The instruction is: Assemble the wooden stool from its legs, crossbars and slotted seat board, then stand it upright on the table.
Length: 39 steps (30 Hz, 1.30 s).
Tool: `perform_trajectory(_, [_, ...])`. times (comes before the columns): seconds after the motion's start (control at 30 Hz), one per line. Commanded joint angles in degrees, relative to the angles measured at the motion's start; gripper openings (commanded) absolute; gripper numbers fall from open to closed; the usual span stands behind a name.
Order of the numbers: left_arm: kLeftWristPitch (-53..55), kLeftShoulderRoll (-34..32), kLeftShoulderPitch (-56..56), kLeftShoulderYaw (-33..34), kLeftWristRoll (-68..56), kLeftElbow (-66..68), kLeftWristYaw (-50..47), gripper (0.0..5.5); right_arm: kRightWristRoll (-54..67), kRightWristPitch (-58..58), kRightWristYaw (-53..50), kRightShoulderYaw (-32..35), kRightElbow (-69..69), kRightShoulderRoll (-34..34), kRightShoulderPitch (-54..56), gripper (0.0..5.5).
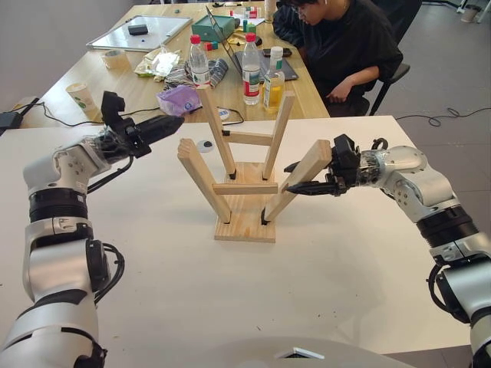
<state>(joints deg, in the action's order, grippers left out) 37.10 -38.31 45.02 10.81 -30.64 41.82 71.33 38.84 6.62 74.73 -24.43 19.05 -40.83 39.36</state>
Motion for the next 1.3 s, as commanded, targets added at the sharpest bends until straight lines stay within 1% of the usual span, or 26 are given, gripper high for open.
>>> perform_trajectory(0.03, [-7.91, -2.93, -5.24, -7.94, 9.72, -1.09, 1.69, 4.24, -20.46, 5.15, -4.08, -12.65, 10.49, 2.84, -7.45, 2.05])
perform_trajectory(0.27, [-5.32, -1.45, -8.83, -9.23, 8.0, -10.49, 4.67, 4.24, -21.07, 5.48, -4.3, -14.18, 12.22, 4.12, -6.61, 2.05])
perform_trajectory(0.57, [-0.93, 0.08, -13.31, -7.82, 5.22, -18.74, 2.06, 4.24, -22.03, 5.22, -4.68, -16.32, 12.52, 7.17, -5.88, 2.05])
perform_trajectory(0.67, [0.04, 0.76, -13.61, -7.66, 4.95, -19.71, 0.72, 4.24, -22.39, 4.63, -4.77, -17.13, 11.2, 6.8, -6.06, 2.05])
perform_trajectory(0.9, [2.14, 0.73, -13.31, -5.63, 3.48, -18.82, -1.33, 4.24, -23.53, 1.07, -4.8, -16.92, 9.56, 3.12, -8.37, 2.05])
perform_trajectory(1.0, [1.97, 0.81, -12.61, -5.06, 3.48, -17.48, -2.75, 4.24, -23.54, 0.34, -5.21, -16.45, 10.75, 2.75, -8.83, 2.05])
perform_trajectory(1.13, [-0.54, 1.6, -7.27, -2.33, 3.6, -11.12, -6.42, 4.24, -23.28, 0.02, -5.77, -15.88, 11.71, 2.26, -9.79, 2.05])
perform_trajectory(1.2, [-1.69, 1.52, -4.44, -0.57, 2.47, -9.1, -6.54, 4.24, -23.05, 0.09, -6.07, -15.81, 10.92, 1.94, -10.72, 2.05])
perform_trajectory(1.3, [-2.68, 0.71, -2.09, 0.27, 1.79, -7.0, -5.36, 4.24, -23.31, -0.11, -6.35, -16.01, 10.32, 1.93, -11.29, 2.05])
